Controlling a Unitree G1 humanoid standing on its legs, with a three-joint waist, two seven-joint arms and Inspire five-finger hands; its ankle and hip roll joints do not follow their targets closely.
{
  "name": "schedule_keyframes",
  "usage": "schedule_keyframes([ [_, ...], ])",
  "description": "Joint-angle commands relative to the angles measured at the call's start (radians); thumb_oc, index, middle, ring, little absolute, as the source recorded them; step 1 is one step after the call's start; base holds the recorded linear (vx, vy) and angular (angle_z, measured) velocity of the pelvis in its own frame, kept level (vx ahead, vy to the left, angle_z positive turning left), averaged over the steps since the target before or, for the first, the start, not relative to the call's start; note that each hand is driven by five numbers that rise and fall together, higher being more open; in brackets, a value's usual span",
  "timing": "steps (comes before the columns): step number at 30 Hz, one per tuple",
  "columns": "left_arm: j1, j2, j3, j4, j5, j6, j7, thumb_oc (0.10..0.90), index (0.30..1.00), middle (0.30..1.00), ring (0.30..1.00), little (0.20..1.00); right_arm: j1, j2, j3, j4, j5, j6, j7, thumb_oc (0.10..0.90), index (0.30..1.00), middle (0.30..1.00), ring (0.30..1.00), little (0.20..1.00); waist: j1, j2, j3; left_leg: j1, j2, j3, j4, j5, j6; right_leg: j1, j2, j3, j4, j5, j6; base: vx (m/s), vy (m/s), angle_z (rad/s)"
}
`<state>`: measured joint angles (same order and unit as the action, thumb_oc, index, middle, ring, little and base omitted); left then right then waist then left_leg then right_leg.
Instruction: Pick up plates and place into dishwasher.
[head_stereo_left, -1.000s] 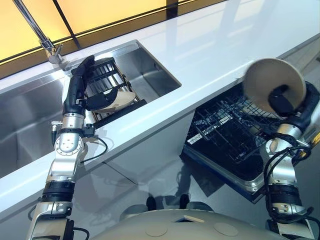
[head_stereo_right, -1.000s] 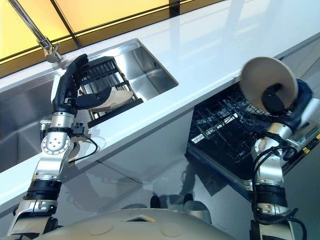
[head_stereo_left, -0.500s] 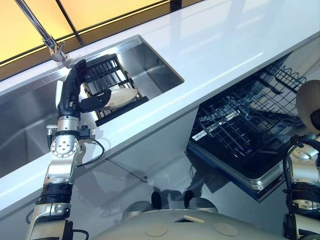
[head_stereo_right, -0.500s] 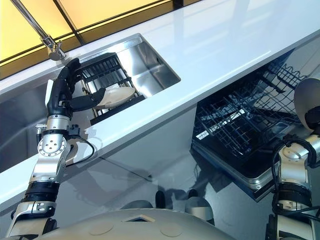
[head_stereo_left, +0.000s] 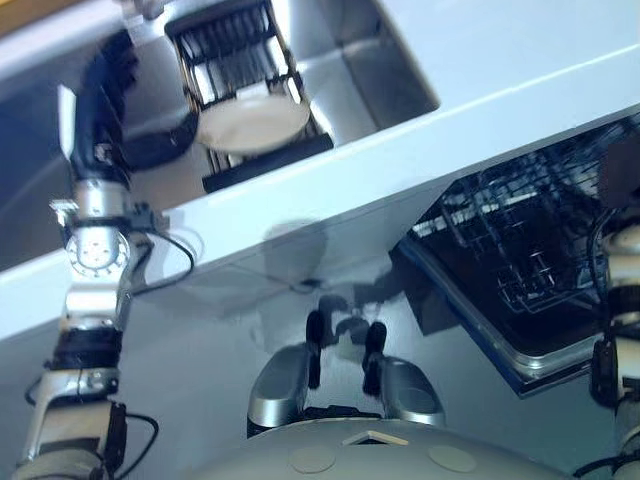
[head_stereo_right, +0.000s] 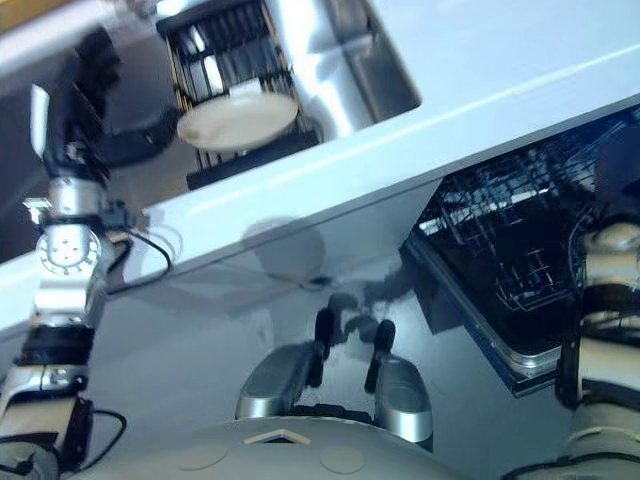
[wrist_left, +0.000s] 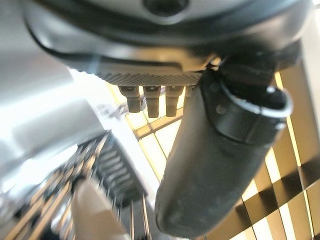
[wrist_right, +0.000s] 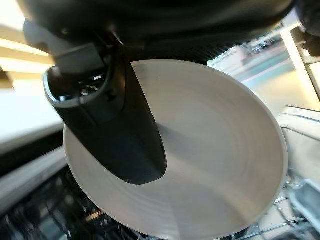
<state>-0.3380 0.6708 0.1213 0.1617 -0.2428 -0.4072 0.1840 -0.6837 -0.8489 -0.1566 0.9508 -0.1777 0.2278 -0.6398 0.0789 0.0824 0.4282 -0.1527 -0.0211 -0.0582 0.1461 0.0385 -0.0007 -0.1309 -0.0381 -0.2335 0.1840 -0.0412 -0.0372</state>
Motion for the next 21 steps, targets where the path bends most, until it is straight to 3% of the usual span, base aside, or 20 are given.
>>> schedule_keyframes([
  [1, 0.0, 0.063, 0.03, -0.067, -0.043, -0.16, 0.103, 0.8, 0.9, 0.9, 0.9, 0.9, -0.079, -0.156, 0.105, -0.03, -0.053, 0.028, -0.046, 0.1, 0.3, 0.3, 0.3, 0.2, 0.029, -0.013, -0.034, -0.094, -0.011, -0.027, 0.069, -0.034, 0.004, -0.159, 0.032, 0.016, 0.287, -0.137, -0.009, -0.14, -0.013, 0.1],
  [7, -0.03, 0.058, 0.041, -0.052, -0.047, -0.158, 0.136, 0.8, 0.9, 0.9, 0.9, 0.9, -0.115, -0.155, 0.193, 0.065, -0.158, 0.092, 0.095, 0.1, 0.3, 0.3, 0.3, 0.2, 0.038, -0.015, 0.004, -0.161, -0.027, -0.039, 0.109, -0.02, 0.013, -0.224, 0.032, 0.026, 0.337, -0.133, -0.007, -0.04, 0.019, 0.06],
  [14, -0.017, 0.044, 0.049, -0.085, -0.013, -0.173, 0.176, 0.8, 0.9, 0.9, 0.9, 0.9, -0.085, -0.115, 0.262, 0.104, -0.194, 0.176, 0.225, 0.1, 0.3, 0.3, 0.3, 0.2, 0.041, -0.01, 0.031, -0.191, -0.034, -0.039, 0.119, -0.004, 0.017, -0.252, 0.03, 0.04, 0.351, -0.123, -0.005, -0.02, 0.066, -0.05],
  [15, -0.016, 0.044, 0.05, -0.086, -0.012, -0.174, 0.176, 0.8, 0.9, 0.9, 0.9, 0.9, -0.083, -0.113, 0.263, 0.106, -0.193, 0.176, 0.227, 0.226, 0.408, 0.408, 0.408, 0.326, 0.041, -0.01, 0.033, -0.191, -0.034, -0.038, 0.119, -0.004, 0.017, -0.252, 0.03, 0.041, 0.351, -0.122, -0.005, -0.02, 0.052, -0.07],
  [16, -0.014, 0.042, 0.053, -0.092, -0.01, -0.174, 0.178, 0.8, 0.9, 0.9, 0.9, 0.9, -0.076, -0.105, 0.27, 0.108, -0.18, 0.183, 0.226, 0.8, 0.9, 0.9, 0.9, 0.9, 0.041, -0.011, 0.035, -0.19, -0.034, -0.037, 0.119, -0.004, 0.018, -0.251, 0.03, 0.044, 0.348, -0.119, -0.003, -0.01, 0.059, -0.07],
  [21, -0.001, 0.039, 0.059, -0.091, -0.008, -0.18, 0.183, 0.8, 0.9, 0.9, 0.9, 0.9, -0.07, -0.088, 0.288, 0.093, -0.177, 0.199, 0.233, 0.8, 0.9, 0.9, 0.9, 0.9, 0.042, -0.018, 0.04, -0.18, -0.036, -0.03, 0.122, -0.007, 0.02, -0.237, 0.026, 0.053, 0.328, -0.107, 0.004, -0.02, 0.065, -0.02],
])
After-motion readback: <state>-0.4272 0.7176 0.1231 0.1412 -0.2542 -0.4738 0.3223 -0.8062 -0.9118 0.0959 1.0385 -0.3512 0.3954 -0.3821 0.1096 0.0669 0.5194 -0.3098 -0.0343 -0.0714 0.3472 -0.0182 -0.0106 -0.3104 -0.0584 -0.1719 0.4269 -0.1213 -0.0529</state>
